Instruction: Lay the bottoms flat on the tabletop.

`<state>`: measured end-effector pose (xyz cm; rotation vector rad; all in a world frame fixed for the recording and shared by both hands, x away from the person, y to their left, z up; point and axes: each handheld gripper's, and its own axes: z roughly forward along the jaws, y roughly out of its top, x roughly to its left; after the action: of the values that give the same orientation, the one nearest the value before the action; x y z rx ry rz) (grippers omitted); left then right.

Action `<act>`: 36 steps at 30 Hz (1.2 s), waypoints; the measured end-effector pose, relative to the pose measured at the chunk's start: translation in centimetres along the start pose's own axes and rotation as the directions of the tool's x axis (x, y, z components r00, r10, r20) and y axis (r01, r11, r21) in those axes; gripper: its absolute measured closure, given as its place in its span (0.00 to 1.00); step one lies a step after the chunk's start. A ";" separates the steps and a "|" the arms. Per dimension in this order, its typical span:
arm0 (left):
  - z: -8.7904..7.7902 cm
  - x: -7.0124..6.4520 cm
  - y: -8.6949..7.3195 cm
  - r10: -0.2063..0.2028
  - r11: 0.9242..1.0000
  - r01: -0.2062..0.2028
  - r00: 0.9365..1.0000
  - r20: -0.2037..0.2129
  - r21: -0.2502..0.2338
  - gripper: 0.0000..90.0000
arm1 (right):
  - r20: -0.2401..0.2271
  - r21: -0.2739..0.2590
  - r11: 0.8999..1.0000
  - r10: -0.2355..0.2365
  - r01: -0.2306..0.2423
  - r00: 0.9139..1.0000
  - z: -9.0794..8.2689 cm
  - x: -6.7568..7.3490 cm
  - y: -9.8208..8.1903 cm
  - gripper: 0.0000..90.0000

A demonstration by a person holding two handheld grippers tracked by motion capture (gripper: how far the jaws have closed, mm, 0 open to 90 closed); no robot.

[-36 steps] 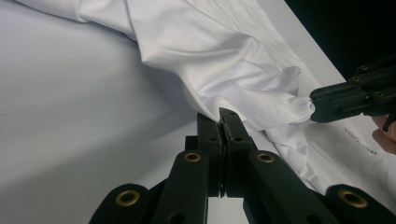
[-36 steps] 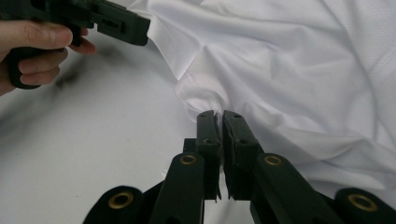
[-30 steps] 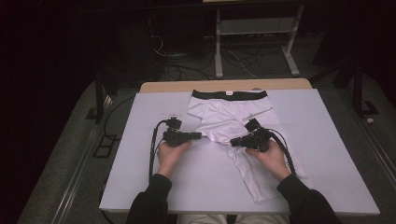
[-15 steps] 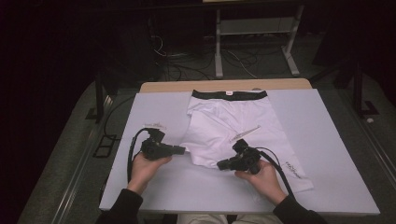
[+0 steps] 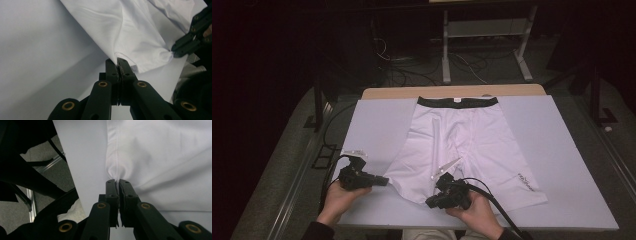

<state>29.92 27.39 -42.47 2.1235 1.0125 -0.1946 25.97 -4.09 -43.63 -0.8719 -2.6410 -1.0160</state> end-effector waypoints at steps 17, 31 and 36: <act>-0.2 1.9 -2.2 -0.054 0.994 0.051 0.998 0.034 0.101 0.98 | -0.036 0.026 1.000 -0.015 0.016 0.999 0.7 0.7 0.7 0.94; 0.3 1.8 -1.6 -0.066 0.981 0.048 0.993 0.093 0.187 0.98 | -0.075 0.076 0.997 -0.027 0.032 0.997 0.0 1.1 0.0 0.94; -0.3 1.6 -1.4 -0.064 0.982 0.047 0.994 0.090 0.180 0.97 | -0.132 0.088 0.996 -0.004 0.016 0.991 0.4 1.1 -0.4 0.93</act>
<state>29.93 29.11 -43.81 2.2236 1.0317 -0.4250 24.84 -3.50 -43.73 -0.7465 -2.5611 -0.9172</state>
